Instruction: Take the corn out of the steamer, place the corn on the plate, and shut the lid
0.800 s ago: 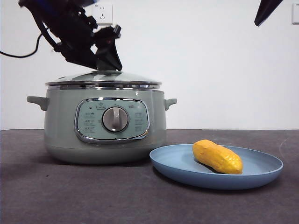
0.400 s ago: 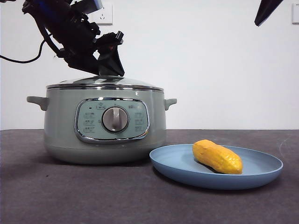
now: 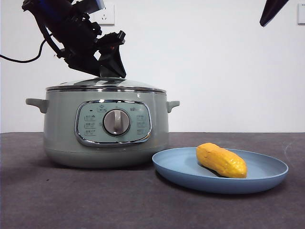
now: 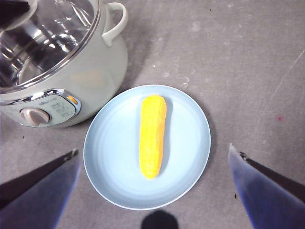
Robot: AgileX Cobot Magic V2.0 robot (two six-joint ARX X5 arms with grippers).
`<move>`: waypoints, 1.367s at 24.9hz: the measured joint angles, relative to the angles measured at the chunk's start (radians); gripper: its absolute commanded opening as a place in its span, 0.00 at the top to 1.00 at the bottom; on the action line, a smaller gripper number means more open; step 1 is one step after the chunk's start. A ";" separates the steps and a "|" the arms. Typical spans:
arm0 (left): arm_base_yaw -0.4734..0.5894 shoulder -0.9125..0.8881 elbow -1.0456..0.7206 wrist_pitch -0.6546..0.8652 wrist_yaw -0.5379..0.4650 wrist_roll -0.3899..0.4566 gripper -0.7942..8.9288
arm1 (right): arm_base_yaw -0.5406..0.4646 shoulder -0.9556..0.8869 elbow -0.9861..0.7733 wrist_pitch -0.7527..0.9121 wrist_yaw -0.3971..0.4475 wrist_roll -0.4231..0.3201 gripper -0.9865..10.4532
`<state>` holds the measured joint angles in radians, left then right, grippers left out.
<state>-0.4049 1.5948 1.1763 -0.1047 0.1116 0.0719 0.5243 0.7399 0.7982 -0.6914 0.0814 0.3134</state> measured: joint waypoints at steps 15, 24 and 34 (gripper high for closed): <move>0.004 -0.006 0.006 -0.039 -0.004 0.006 0.37 | 0.000 0.000 0.000 0.000 0.000 -0.011 0.42; 0.005 -0.054 0.105 -0.140 -0.005 0.006 0.37 | 0.000 0.000 0.000 0.000 0.000 -0.028 0.42; 0.005 -0.154 0.293 -0.607 0.089 0.006 0.38 | 0.000 0.000 0.000 -0.002 -0.068 -0.115 0.42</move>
<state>-0.4004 1.4403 1.4693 -0.7120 0.2005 0.0784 0.5243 0.7399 0.7982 -0.6930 0.0139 0.1986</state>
